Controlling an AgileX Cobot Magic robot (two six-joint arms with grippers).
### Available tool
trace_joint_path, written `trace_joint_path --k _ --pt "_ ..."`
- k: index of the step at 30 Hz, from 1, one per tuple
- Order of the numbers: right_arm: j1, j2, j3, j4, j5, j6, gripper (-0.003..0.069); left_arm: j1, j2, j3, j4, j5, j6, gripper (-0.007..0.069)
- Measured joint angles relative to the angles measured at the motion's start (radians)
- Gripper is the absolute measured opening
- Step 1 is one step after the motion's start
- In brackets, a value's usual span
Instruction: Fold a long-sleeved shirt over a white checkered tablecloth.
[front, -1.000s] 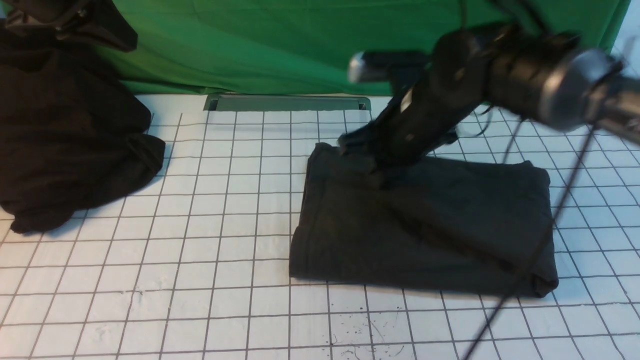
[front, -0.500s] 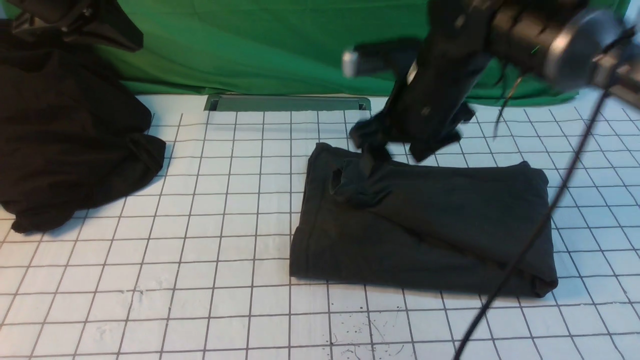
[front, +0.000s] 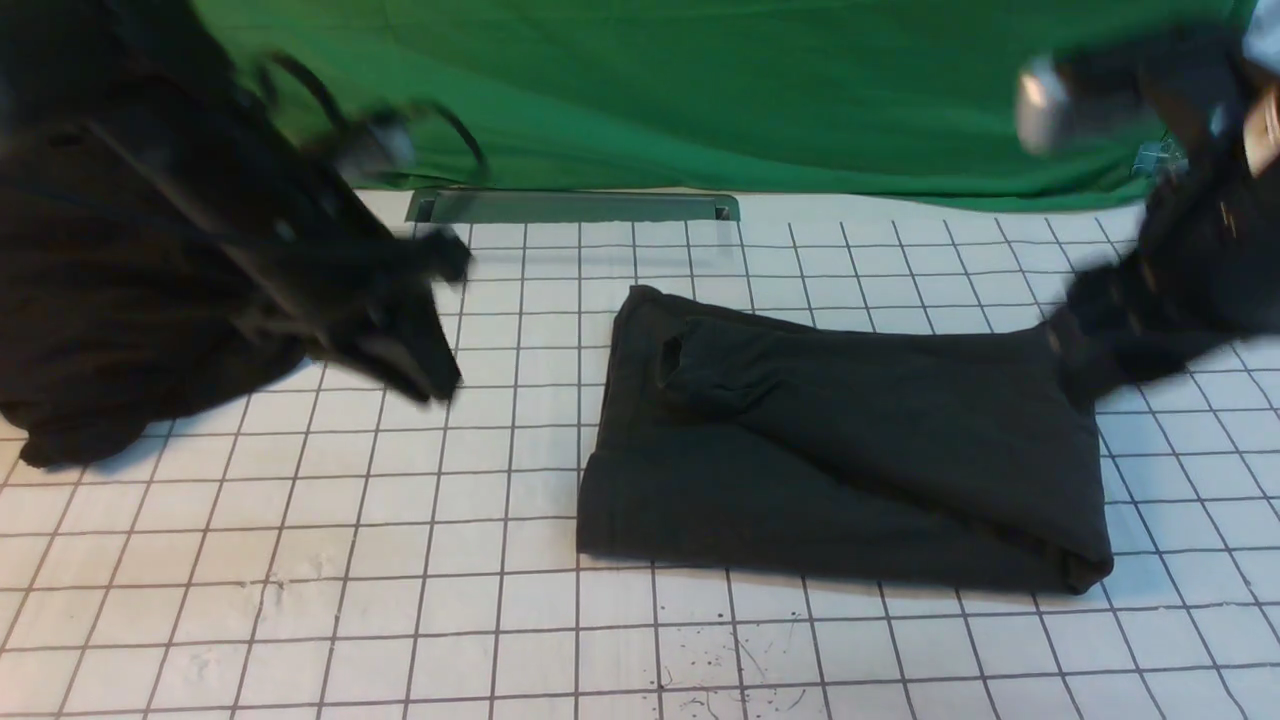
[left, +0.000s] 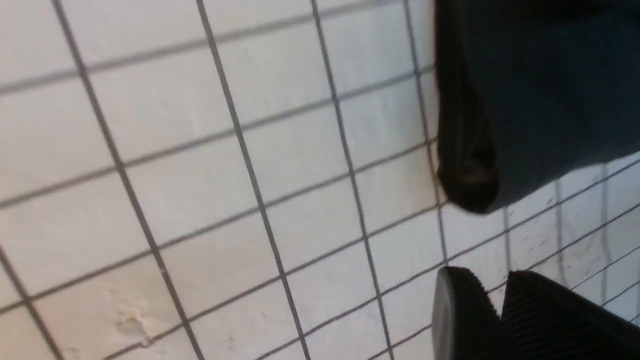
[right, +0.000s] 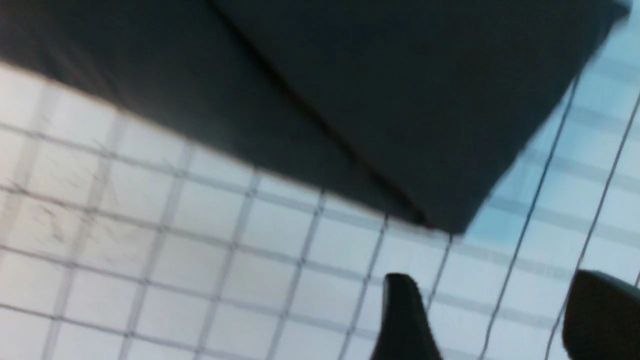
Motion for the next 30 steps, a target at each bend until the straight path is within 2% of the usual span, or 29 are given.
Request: trace_joint_path --k 1,3,4,6,7,8,9,10,13,17,22,24,25,26,27,28,29,30 --pt "-0.005 0.000 0.012 0.002 -0.005 0.000 0.0407 -0.013 0.004 0.001 0.004 -0.001 -0.004 0.0160" --pt "-0.070 0.009 0.156 0.030 -0.097 0.002 0.0433 -0.094 0.030 0.005 0.030 -0.048 -0.045 0.0252" --pt "-0.079 0.011 0.172 0.035 -0.111 0.002 0.0442 -0.100 0.031 0.005 0.030 -0.053 -0.047 0.0259" --pt "-0.126 0.028 0.241 0.064 -0.193 0.002 0.0517 -0.163 0.046 0.005 0.036 -0.124 -0.055 0.0347" --pt "-0.139 0.038 0.257 0.071 -0.221 0.002 0.0556 -0.181 0.050 0.005 0.038 -0.138 -0.058 0.0365" --pt "-0.139 0.040 0.257 0.072 -0.221 0.003 0.0563 -0.188 0.053 0.005 0.039 -0.146 -0.057 0.0377" --pt "-0.150 0.060 0.268 0.077 -0.247 0.003 0.0610 -0.210 0.065 0.005 0.048 -0.170 -0.060 0.0417" --pt "-0.153 0.078 0.272 0.081 -0.262 0.002 0.0626 -0.221 0.073 0.005 0.056 -0.181 -0.064 0.0444" --pt "-0.152 0.127 0.272 0.090 -0.295 -0.001 0.0619 -0.225 0.103 0.005 0.059 -0.195 -0.075 0.0481" --pt "-0.152 0.203 0.272 0.092 -0.341 -0.031 0.0552 -0.225 0.152 0.005 0.044 -0.203 -0.091 0.0481" --pt "-0.152 0.281 0.274 0.083 -0.394 -0.053 0.0518 -0.225 0.210 0.005 -0.012 -0.241 -0.093 0.0415" --pt "-0.152 0.309 0.274 0.082 -0.425 -0.072 0.0488 -0.225 0.220 0.005 -0.028 -0.271 -0.094 0.0333" --pt "-0.152 0.313 0.274 0.082 -0.432 -0.075 0.0477 -0.225 0.220 0.005 -0.031 -0.276 -0.094 0.0316" --pt "-0.152 0.327 0.274 0.081 -0.447 -0.084 0.0405 -0.225 0.222 0.005 -0.042 -0.281 -0.094 0.0242" --pt "-0.152 0.328 0.274 0.081 -0.449 -0.084 0.0393 -0.225 0.222 0.005 -0.044 -0.281 -0.094 0.0230" --pt "-0.152 0.331 0.274 0.085 -0.461 -0.101 0.0275 -0.225 0.222 0.005 -0.052 -0.271 -0.094 0.0132" --pt "-0.152 0.331 0.274 0.085 -0.471 -0.111 0.0173 -0.225 0.222 0.005 -0.056 -0.257 -0.094 0.0073" --pt "-0.152 0.330 0.274 0.085 -0.475 -0.128 0.0123 -0.225 0.222 0.005 -0.063 -0.245 -0.094 0.0049"
